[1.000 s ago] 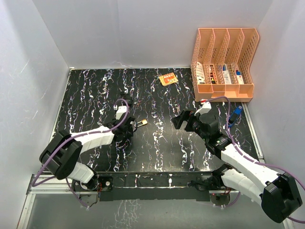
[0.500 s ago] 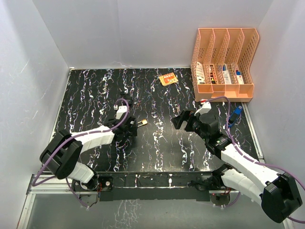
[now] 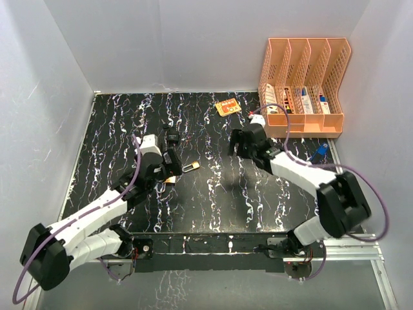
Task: Unlock with the key
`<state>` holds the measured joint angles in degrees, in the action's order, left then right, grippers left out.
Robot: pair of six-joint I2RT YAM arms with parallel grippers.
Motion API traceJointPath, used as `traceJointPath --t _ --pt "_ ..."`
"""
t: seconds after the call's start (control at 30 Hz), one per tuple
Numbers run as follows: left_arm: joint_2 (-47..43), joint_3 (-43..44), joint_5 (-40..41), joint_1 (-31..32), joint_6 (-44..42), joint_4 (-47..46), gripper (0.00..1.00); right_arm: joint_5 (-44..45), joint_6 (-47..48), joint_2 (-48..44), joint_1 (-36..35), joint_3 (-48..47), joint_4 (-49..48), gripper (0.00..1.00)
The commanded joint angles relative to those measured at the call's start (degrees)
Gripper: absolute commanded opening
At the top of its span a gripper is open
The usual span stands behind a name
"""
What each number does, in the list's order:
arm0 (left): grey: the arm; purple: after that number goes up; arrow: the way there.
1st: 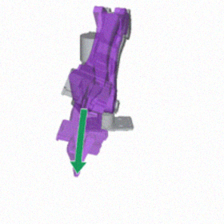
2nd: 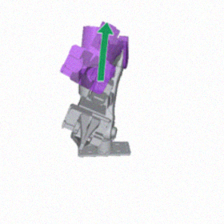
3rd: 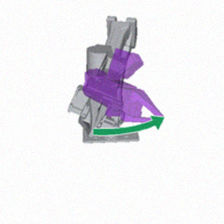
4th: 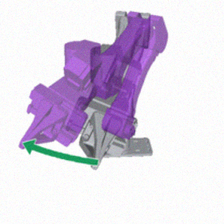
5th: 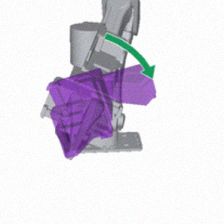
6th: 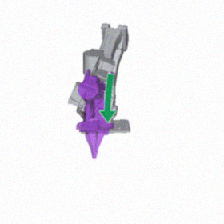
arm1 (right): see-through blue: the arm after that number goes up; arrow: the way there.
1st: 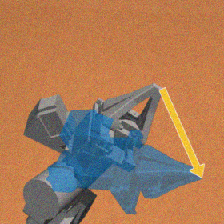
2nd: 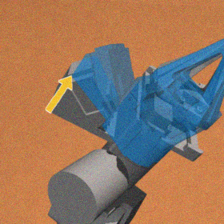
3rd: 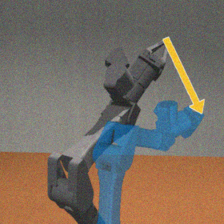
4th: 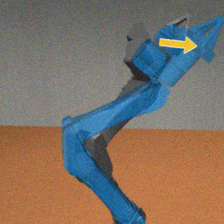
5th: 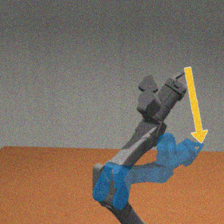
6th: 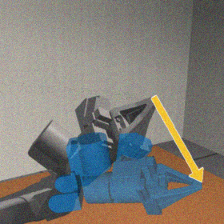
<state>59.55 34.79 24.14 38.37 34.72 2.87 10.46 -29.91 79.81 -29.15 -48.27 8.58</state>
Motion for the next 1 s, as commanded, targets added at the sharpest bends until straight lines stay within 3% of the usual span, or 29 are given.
traceJointPath --t 0.0,0.27,0.73,0.97 --pt "-4.33 -3.92 -5.28 0.28 1.40 -2.75 0.97 2.82 5.71 10.44 2.22 -10.21 2.36 0.73" --pt "-6.22 -4.79 -7.27 0.30 1.49 -2.21 0.97 -0.65 12.08 25.48 6.72 -18.45 0.00 0.48" --pt "-4.11 -4.55 -7.18 0.30 0.97 -2.94 0.97 -6.09 15.47 33.07 9.82 -22.98 -1.10 0.47" --pt "-3.92 -4.38 -6.59 0.30 0.66 -2.73 0.97 -8.53 15.45 34.35 9.81 -23.27 -0.96 0.38"
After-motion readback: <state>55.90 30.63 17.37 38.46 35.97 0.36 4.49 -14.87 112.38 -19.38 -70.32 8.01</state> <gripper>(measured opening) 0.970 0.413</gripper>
